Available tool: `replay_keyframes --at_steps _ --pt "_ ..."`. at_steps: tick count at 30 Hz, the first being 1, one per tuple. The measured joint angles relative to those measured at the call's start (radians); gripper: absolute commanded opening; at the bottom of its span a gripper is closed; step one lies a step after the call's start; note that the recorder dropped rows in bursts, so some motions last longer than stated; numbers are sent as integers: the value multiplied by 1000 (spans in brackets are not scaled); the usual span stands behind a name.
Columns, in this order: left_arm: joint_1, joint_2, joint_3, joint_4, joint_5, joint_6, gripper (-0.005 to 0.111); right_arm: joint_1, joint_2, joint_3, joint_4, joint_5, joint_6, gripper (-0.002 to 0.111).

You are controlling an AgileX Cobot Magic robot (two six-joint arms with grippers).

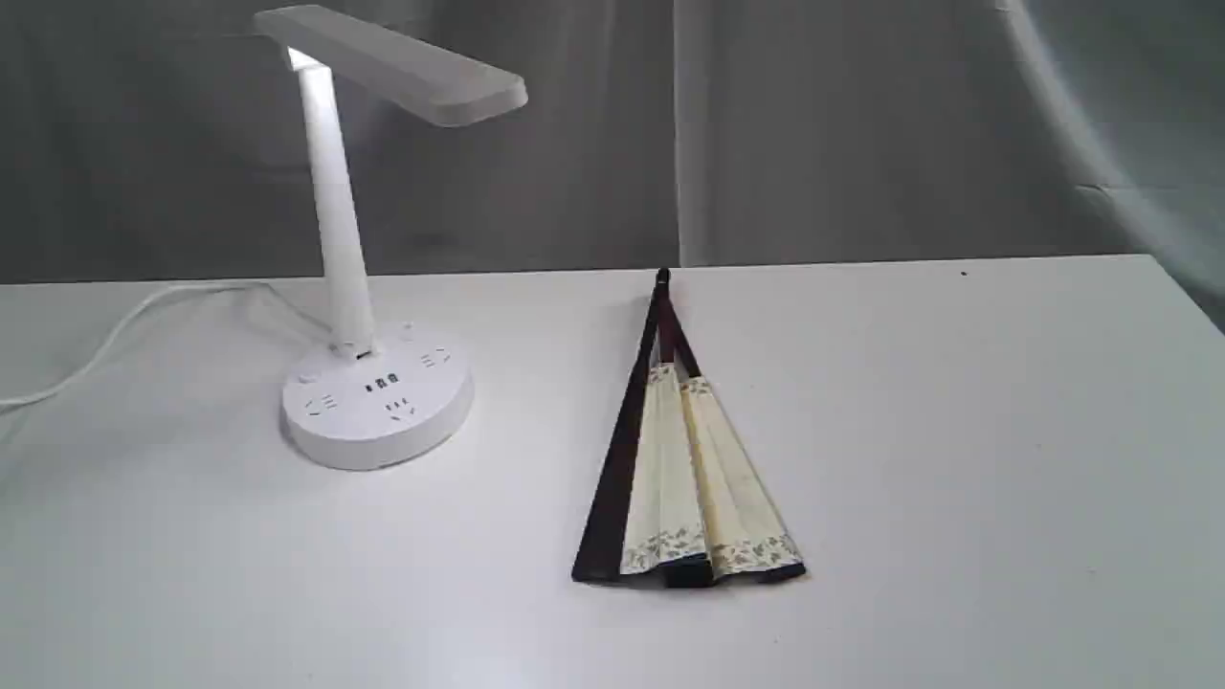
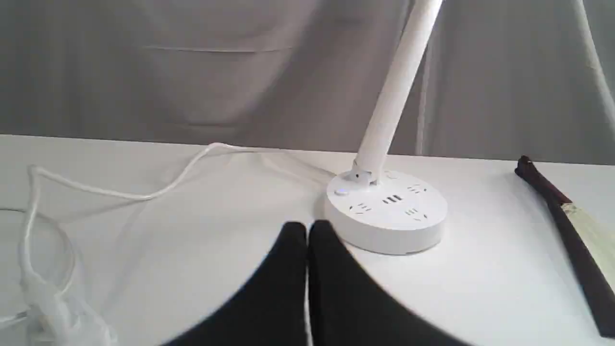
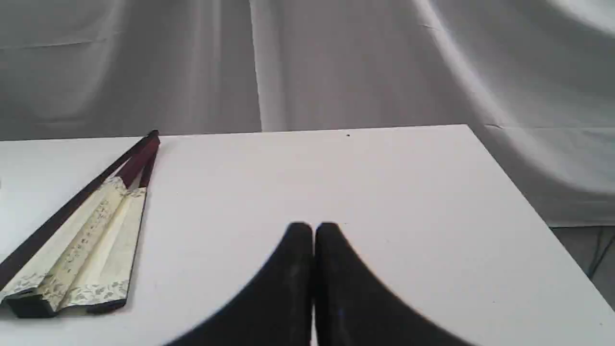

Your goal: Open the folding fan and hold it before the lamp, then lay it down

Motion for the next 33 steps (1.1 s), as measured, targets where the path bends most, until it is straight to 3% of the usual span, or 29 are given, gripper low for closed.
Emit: replay_keyframes --at_steps 10,15,24,33 --pt "0 0 0 -2 -8 0 0 0 0 0 17 -8 0 0" --pt "0 0 0 -10 -91 -2 0 0 0 0 31 -53 0 0" --pt "0 0 0 -223 -141 -2 0 0 -2 -31 34 -102 0 0" --pt "0 0 -88 -310 1 -4 0 0 -2 -189 17 3 0 0"
